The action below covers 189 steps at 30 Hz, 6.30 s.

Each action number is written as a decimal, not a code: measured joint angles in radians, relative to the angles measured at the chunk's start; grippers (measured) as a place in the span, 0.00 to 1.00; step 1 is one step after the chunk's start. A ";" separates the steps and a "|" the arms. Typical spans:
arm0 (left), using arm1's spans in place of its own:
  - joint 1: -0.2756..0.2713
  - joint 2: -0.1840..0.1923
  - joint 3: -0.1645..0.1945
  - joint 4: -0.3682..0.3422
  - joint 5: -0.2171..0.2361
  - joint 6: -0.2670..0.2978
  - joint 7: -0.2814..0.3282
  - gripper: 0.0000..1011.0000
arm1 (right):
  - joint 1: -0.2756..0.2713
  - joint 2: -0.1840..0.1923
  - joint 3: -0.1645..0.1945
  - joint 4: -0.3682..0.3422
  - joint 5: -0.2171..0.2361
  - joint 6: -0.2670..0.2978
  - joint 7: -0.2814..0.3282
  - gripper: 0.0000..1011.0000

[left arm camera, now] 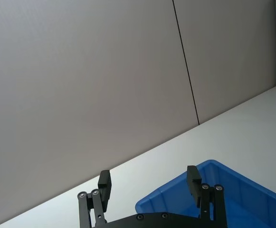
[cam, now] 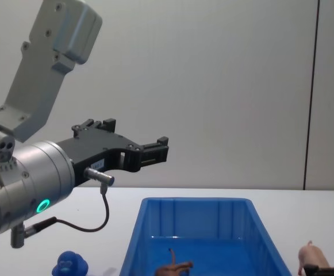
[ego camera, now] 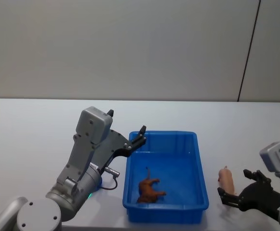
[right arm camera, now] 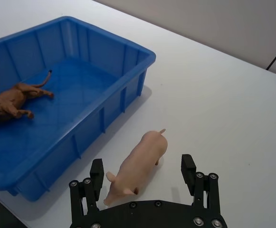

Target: Pick up the two dolls from the table and place them into the box.

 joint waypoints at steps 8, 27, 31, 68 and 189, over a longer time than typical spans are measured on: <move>0.000 0.000 0.000 0.000 0.000 0.000 0.000 0.99 | -0.002 -0.012 -0.008 0.007 -0.006 0.041 -0.024 0.99; 0.000 0.000 0.000 0.000 0.000 0.000 0.000 0.99 | 0.021 -0.049 -0.020 0.030 0.020 0.154 -0.056 0.62; 0.000 0.000 0.000 0.000 0.000 0.000 0.000 0.99 | 0.026 -0.056 -0.021 0.034 0.029 0.168 -0.059 0.50; 0.000 0.000 0.000 0.000 0.000 0.000 0.000 0.99 | 0.059 -0.086 0.009 -0.026 0.111 -0.001 -0.122 0.23; 0.064 0.127 -0.100 0.186 -0.229 0.080 -0.219 0.99 | 0.114 -0.048 0.017 0.035 0.053 -0.074 0.064 0.99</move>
